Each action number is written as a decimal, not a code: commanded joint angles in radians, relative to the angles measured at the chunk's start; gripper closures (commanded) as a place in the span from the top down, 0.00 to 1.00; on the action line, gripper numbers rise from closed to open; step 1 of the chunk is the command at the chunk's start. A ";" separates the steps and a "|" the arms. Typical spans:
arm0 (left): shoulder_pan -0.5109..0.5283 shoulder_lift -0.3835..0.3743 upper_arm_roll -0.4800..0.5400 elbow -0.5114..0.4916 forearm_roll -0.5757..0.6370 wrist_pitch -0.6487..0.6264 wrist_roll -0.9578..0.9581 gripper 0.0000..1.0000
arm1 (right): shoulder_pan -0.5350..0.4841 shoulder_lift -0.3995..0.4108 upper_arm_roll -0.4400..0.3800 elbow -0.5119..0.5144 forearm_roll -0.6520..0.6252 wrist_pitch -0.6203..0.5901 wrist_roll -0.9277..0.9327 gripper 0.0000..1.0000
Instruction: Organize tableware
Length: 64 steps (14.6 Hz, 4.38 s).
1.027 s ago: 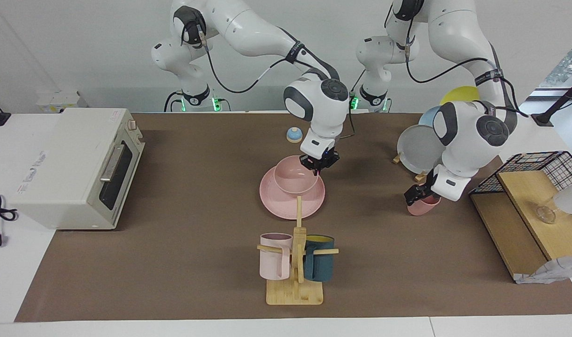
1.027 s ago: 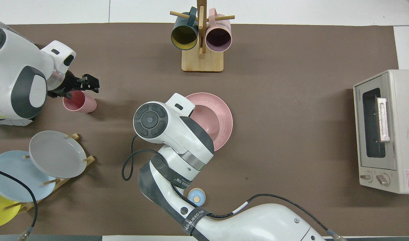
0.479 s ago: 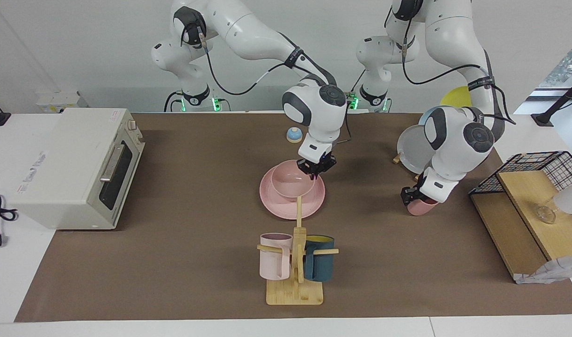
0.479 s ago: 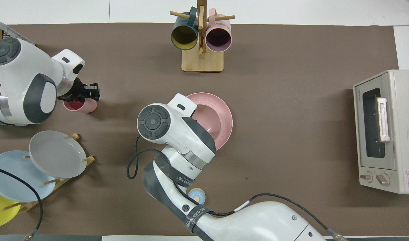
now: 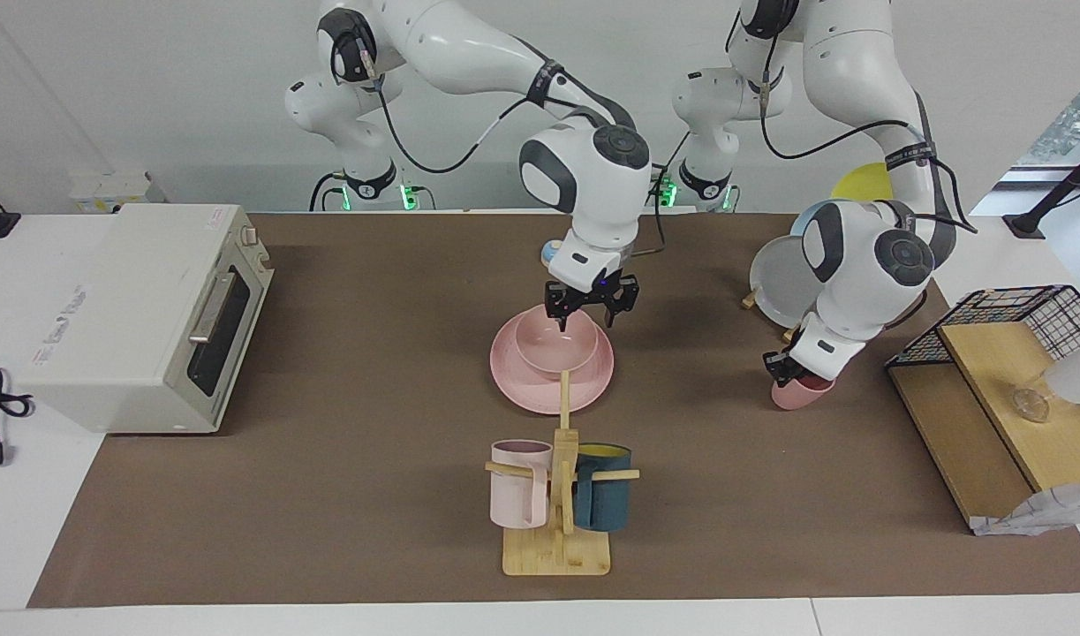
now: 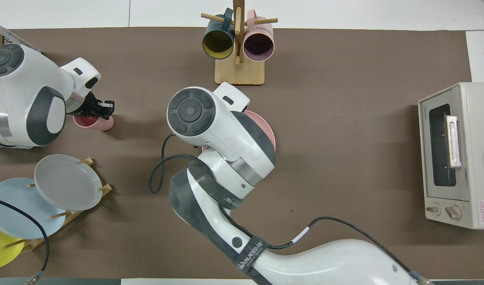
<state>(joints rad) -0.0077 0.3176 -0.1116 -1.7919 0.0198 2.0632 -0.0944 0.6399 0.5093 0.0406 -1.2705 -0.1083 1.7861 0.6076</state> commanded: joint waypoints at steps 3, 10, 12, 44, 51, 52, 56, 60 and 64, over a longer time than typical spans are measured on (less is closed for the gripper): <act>-0.096 -0.005 0.007 0.247 0.017 -0.280 -0.069 0.00 | -0.225 -0.233 0.015 -0.092 0.033 -0.238 -0.239 1.00; -0.430 0.048 0.001 0.519 -0.038 -0.408 -0.617 0.00 | -0.451 -0.488 0.002 -0.276 0.076 -0.378 -0.403 1.00; -0.515 0.067 0.004 0.519 -0.061 -0.351 -0.714 0.00 | -0.482 -0.500 0.002 -0.306 0.076 -0.358 -0.417 1.00; -0.591 0.037 0.013 0.244 -0.028 -0.130 -0.904 1.00 | -0.568 -0.535 -0.077 -0.316 0.113 -0.367 -0.534 1.00; -0.333 -0.250 0.017 0.255 -0.035 -0.430 -0.606 1.00 | -0.569 -0.534 -0.093 -0.303 0.114 -0.364 -0.532 1.00; -0.281 -0.290 0.017 0.253 -0.037 -0.487 -0.511 1.00 | -0.568 -0.534 -0.093 -0.305 0.114 -0.366 -0.532 1.00; -0.062 -0.376 0.017 0.209 -0.040 -0.601 -0.176 1.00 | -0.565 -0.534 -0.091 -0.305 0.116 -0.359 -0.534 1.00; 0.054 -0.399 0.018 0.152 -0.049 -0.527 0.013 1.00 | -0.565 -0.535 -0.090 -0.305 0.114 -0.359 -0.535 1.00; 0.057 -0.405 0.021 0.123 -0.049 -0.515 0.010 1.00 | -0.562 -0.535 -0.088 -0.305 0.114 -0.359 -0.534 1.00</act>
<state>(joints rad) 0.0457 -0.0545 -0.0861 -1.6132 -0.0231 1.5182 -0.0936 0.0858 -0.0189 -0.0507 -1.5778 -0.0178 1.4352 0.1067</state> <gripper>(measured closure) 0.000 0.000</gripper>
